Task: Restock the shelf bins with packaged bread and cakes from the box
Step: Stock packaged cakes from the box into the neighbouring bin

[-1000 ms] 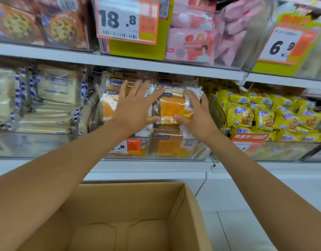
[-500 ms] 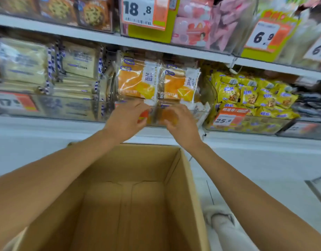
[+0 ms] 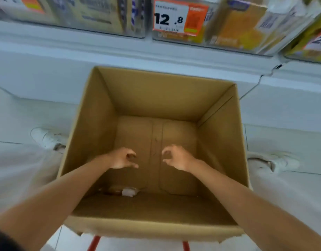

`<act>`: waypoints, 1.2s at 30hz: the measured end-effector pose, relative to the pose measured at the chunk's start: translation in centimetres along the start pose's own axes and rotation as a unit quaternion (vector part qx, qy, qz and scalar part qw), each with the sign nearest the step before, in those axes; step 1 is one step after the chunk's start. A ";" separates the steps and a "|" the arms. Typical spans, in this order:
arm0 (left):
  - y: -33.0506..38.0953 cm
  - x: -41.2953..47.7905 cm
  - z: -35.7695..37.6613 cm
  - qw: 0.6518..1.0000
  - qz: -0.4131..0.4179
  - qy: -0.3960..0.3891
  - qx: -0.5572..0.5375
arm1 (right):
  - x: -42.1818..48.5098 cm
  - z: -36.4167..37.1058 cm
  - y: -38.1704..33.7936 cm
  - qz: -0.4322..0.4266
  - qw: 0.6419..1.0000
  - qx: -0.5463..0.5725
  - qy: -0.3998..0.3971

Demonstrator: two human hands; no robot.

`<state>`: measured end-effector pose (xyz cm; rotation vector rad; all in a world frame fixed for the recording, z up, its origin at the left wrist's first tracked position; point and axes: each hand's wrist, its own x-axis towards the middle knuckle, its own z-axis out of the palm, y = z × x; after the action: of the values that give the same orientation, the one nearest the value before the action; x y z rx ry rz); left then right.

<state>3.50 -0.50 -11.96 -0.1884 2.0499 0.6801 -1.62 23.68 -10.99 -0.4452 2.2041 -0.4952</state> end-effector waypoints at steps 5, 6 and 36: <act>-2.7 2.5 4.2 0.979 -0.066 -0.185 0.061 | 1.7 2.4 1.0 0.027 0.998 0.057 -0.029; -3.3 2.8 4.8 0.974 -0.072 -0.201 0.073 | 1.9 2.6 1.2 0.029 0.997 0.064 -0.030; 13.3 -5.3 -8.8 0.896 0.198 0.211 -0.336 | -4.5 -12.5 -3.2 -0.038 0.858 0.467 0.212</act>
<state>-5.23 5.22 1.17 -0.3398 2.1951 1.7291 -8.22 25.51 0.83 0.1287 2.0205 -1.7243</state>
